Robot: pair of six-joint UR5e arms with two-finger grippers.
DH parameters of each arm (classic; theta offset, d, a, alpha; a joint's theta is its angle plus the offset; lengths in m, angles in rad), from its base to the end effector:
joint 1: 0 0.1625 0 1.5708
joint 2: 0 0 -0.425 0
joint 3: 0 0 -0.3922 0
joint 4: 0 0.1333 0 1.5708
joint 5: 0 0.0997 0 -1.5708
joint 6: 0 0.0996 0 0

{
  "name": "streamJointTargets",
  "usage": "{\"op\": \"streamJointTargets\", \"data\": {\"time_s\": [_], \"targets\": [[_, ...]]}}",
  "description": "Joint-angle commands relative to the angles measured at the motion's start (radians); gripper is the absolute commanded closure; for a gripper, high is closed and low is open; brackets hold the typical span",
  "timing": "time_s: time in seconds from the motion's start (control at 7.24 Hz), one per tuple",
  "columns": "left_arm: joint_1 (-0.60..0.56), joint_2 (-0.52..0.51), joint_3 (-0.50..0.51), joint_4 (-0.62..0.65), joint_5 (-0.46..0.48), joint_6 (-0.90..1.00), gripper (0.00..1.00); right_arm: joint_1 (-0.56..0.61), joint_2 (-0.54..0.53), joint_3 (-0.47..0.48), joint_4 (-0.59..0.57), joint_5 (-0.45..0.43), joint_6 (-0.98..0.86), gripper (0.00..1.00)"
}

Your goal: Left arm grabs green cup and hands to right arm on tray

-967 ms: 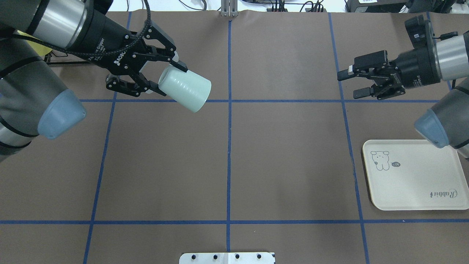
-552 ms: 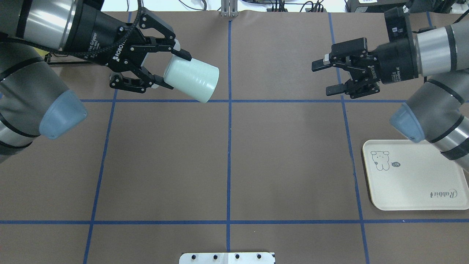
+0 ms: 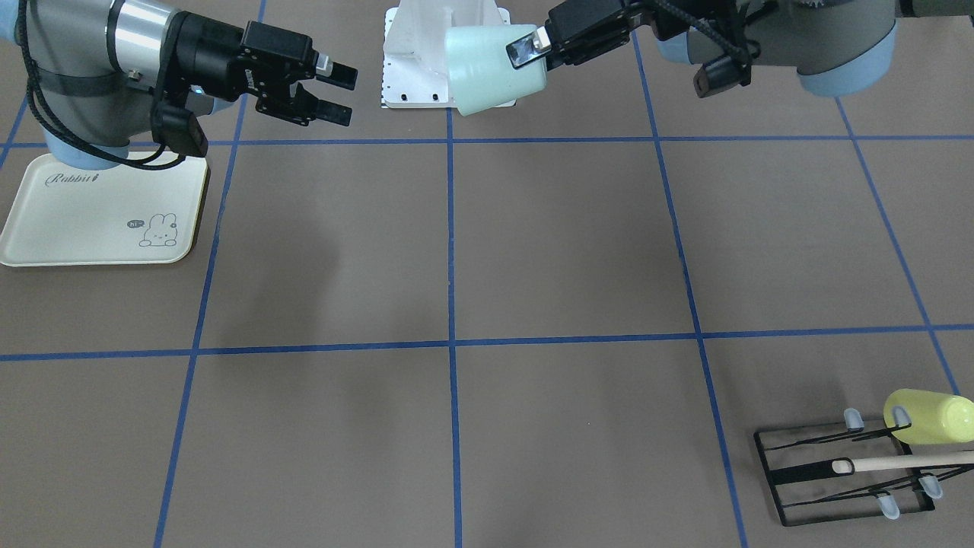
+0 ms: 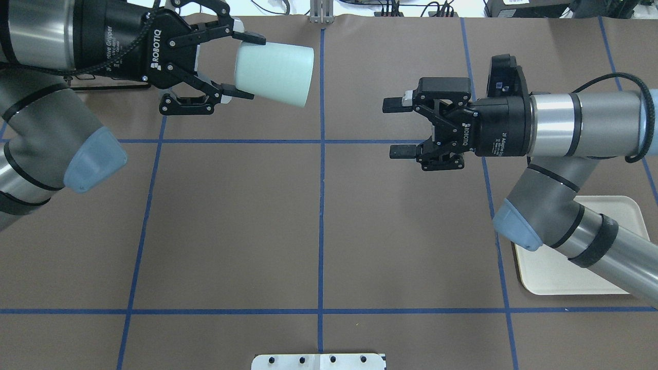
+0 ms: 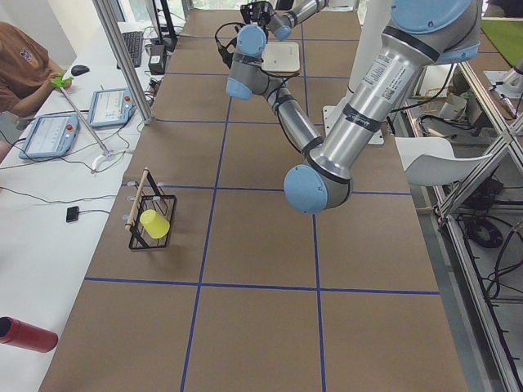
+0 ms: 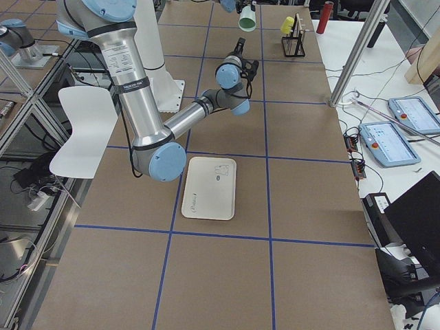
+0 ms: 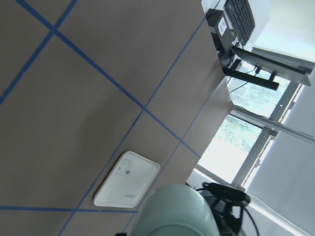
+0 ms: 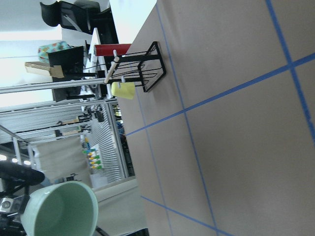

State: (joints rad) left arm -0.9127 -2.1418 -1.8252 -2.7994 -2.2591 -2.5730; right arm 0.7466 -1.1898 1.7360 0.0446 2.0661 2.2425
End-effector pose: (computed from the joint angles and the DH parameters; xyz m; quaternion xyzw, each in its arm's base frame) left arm 0.2611 -0.4523 0.1079 -0.2104 0.7970 -0.2321 0.5165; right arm -0.3163 -0.4097 0.2217 -0.0833 -0.8591 0.1330 0.4871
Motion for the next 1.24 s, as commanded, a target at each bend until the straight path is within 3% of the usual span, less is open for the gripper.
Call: {"op": "streamJointTargets", "data": {"time_s": [0.0,0.55,1.1], "targets": [[0.034,0.003,0.011,-0.112,0.073,-0.128,1.00,-0.048,0.019,0.000,0.091,-0.111,0.052,0.05],[0.093,-0.001,0.000,-0.143,0.118,-0.199,1.00,-0.087,0.061,-0.006,0.120,-0.207,0.074,0.06],[0.127,-0.012,-0.002,-0.141,0.180,-0.204,1.00,-0.101,0.070,-0.004,0.121,-0.207,0.074,0.08]]}}
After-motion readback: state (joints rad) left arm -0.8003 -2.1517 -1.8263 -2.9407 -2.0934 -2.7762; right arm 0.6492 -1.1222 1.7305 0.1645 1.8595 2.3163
